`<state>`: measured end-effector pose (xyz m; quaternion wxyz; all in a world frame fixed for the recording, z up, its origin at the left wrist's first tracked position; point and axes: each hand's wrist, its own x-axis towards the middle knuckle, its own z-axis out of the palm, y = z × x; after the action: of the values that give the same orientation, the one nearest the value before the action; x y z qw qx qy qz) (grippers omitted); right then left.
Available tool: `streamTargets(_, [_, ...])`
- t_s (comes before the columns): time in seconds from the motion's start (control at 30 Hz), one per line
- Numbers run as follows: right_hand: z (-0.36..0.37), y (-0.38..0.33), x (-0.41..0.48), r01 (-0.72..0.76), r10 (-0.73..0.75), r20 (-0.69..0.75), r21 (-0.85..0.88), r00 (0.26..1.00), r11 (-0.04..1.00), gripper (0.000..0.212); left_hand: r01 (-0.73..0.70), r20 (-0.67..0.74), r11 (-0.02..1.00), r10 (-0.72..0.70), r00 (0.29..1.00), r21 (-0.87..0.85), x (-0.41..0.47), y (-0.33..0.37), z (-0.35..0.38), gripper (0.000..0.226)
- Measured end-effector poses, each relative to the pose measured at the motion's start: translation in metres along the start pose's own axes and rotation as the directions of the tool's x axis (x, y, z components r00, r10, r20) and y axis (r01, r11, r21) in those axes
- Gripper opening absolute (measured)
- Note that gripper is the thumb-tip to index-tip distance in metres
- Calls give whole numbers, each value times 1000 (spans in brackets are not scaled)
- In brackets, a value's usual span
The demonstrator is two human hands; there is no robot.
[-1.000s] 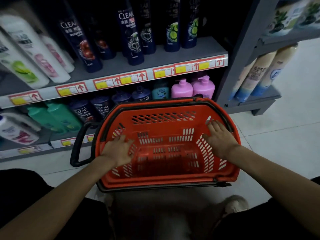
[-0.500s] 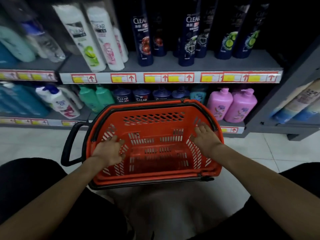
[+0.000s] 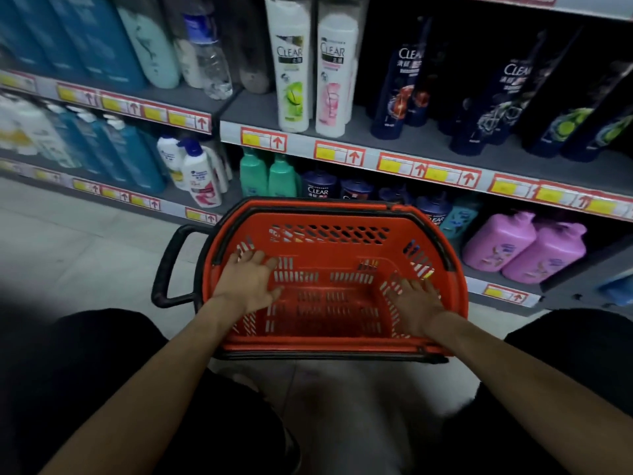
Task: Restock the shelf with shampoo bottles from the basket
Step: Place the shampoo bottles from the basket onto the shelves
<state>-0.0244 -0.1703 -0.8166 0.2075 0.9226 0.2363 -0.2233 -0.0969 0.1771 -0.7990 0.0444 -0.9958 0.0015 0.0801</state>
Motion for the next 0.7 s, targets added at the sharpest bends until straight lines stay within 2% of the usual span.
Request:
streamTargets(0.13, [0, -20, -3, -103, 107, 158, -30, 982, 994, 84, 9, -94, 1000, -12, 995, -28, 1, -1, 1, 67])
streamTargets(0.23, [-4, -26, -8, -92, 98, 235, -39, 967, 995, 86, 27, -159, 997, -39, 987, -77, 0, -1, 1, 68])
streamTargets(0.3, [-11, -26, -10, -80, 82, 239, -19, 968, 997, 86, 42, -174, 991, -64, 983, -125, -4, 0, 3, 70])
streamTargets(0.4, [-35, -30, -9, -52, 45, 171, 35, 984, 998, 88, 48, -166, 987, -74, 983, -156, -11, 4, 2, 74])
streamTargets(0.57, [-62, -40, -1, 89, -86, -25, 233, 996, 968, 93, 78, -112, 965, -109, 988, -252, -20, 23, -6, 78])
streamTargets(0.7, [-72, -39, -6, 143, -126, -91, 219, 988, 965, 86, 94, -55, 948, -116, 992, -303, -20, 40, -17, 85])
